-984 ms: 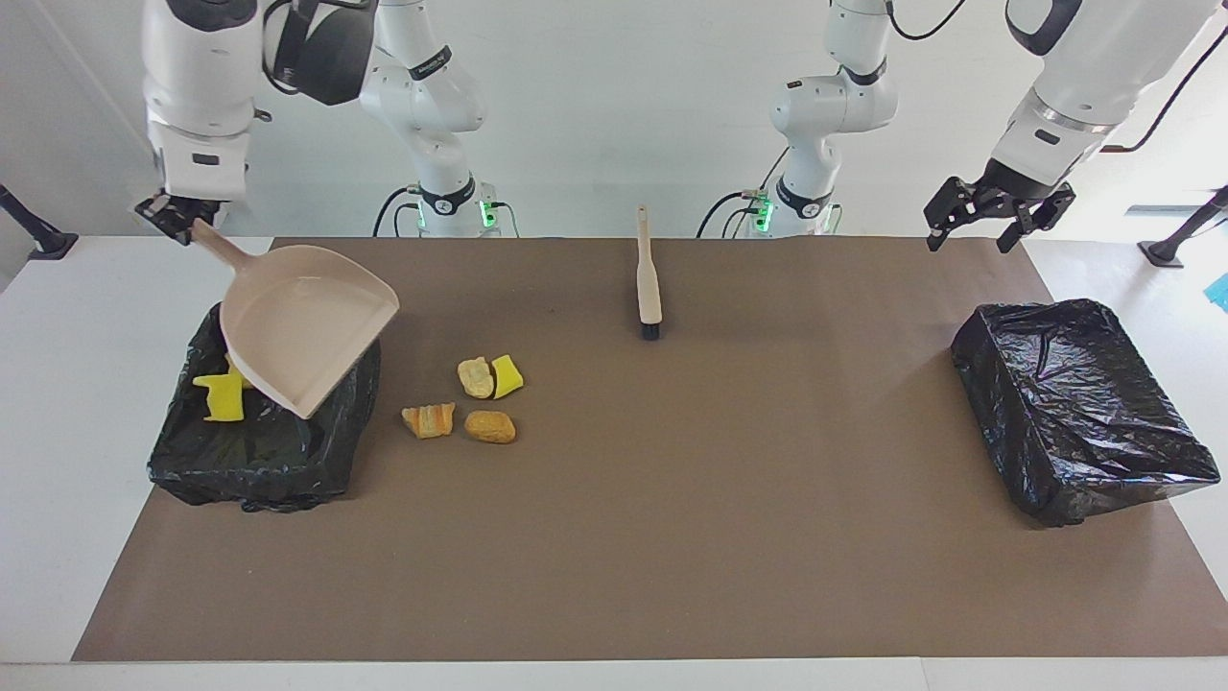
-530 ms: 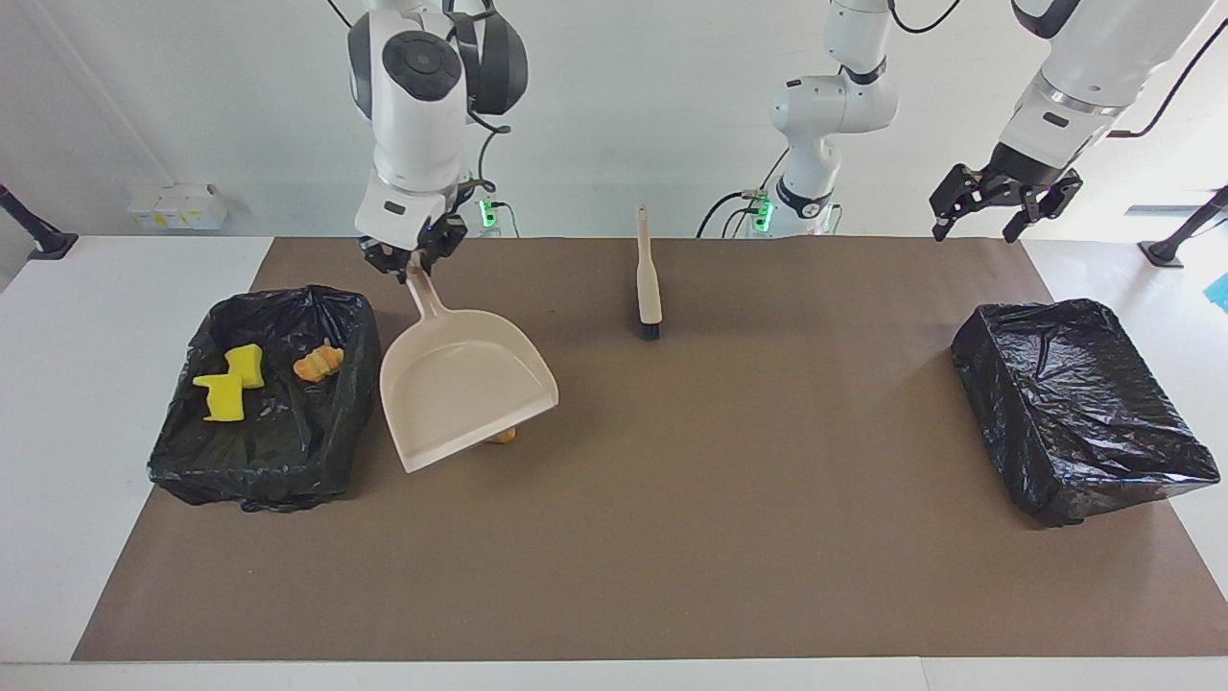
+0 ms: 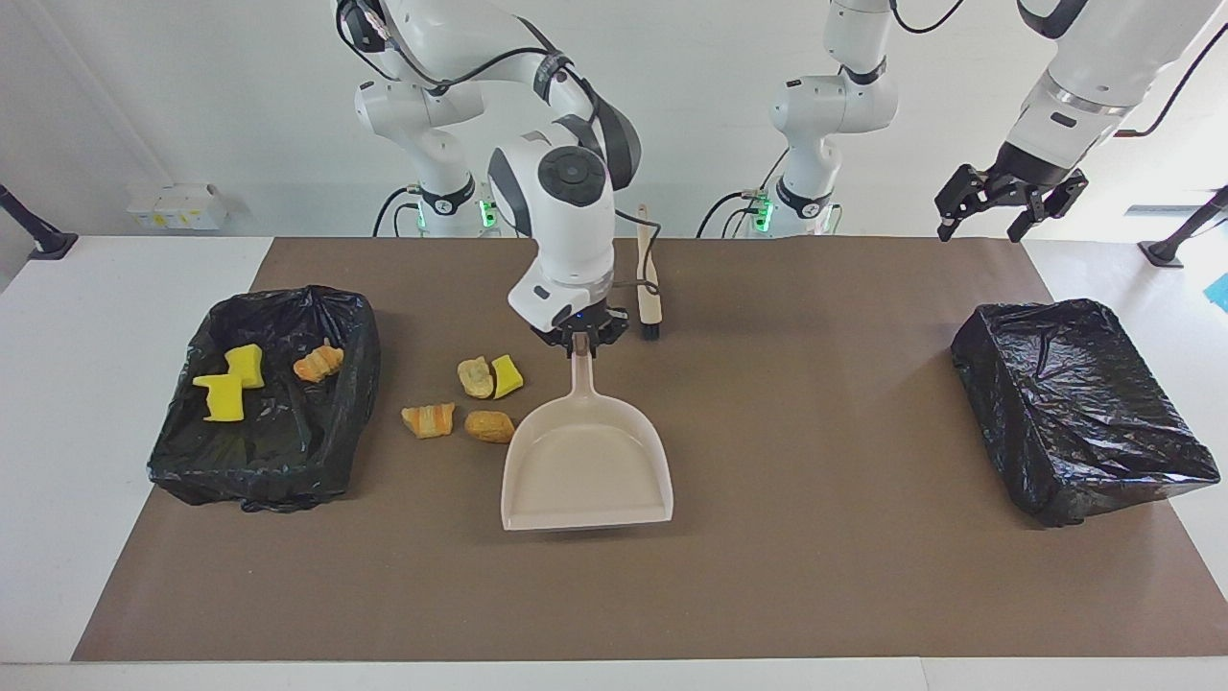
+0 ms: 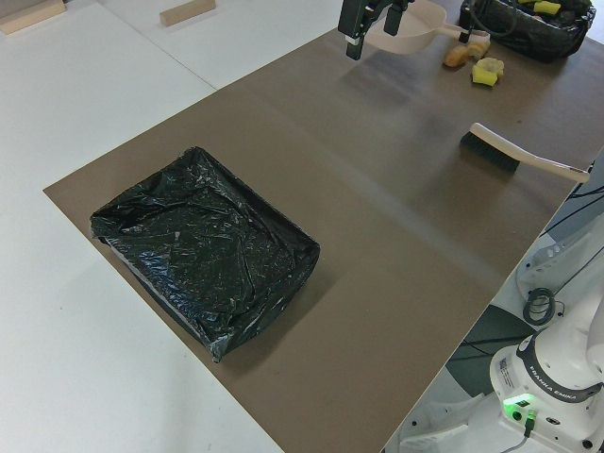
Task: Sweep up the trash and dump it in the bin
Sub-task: 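Bring the dustpan back with the right gripper and set it on the table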
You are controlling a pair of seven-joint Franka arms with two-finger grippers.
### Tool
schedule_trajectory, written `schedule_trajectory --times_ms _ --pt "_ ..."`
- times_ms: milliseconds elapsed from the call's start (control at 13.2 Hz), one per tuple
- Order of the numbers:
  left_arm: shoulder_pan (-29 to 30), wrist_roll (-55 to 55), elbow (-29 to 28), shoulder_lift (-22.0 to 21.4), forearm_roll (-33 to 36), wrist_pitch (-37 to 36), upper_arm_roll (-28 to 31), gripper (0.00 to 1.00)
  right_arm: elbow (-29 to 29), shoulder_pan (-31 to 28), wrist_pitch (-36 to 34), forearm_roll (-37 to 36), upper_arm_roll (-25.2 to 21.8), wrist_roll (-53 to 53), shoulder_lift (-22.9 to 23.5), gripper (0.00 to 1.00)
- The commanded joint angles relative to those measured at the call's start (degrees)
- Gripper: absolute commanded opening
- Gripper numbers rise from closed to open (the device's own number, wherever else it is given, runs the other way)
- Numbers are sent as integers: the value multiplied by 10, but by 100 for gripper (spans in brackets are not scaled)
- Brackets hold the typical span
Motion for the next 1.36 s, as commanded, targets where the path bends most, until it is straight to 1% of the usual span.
schedule_trajectory --times_ms 0,151,303,378,605,832,908,984,1059,1211,1286 --pt "-7 -5 8 0 8 -7 5 100 23 53 26 19 -1 67 30 0" --pt "-7 -5 8 1 8 -7 4 100 22 68 46 20 -1 72 52 0" --pt "-7 -5 8 1 8 -7 4 100 22 69 71 21 -1 70 70 0" --pt "-7 -5 8 1 8 -7 4 100 22 72 67 23 -1 72 67 0" --pt "-7 -5 8 1 8 -7 4 100 11 76 84 36 -1 74 66 0" --pt "-7 -5 7 1 8 -7 4 100 -4 77 113 49 -1 74 68 0" --pt "-7 -5 8 1 8 -7 4 100 -7 71 115 48 -1 72 68 10" --pt "-7 -5 8 1 8 -7 4 100 -7 69 116 48 -1 65 69 42" --pt "-7 -5 8 1 8 -7 4 100 -8 70 116 44 -1 61 68 99" --pt "-7 -5 8 1 8 -7 4 100 -9 73 102 37 -2 59 62 100" --pt "-7 -5 8 0 8 -7 4 100 -8 71 79 37 -2 59 54 100"
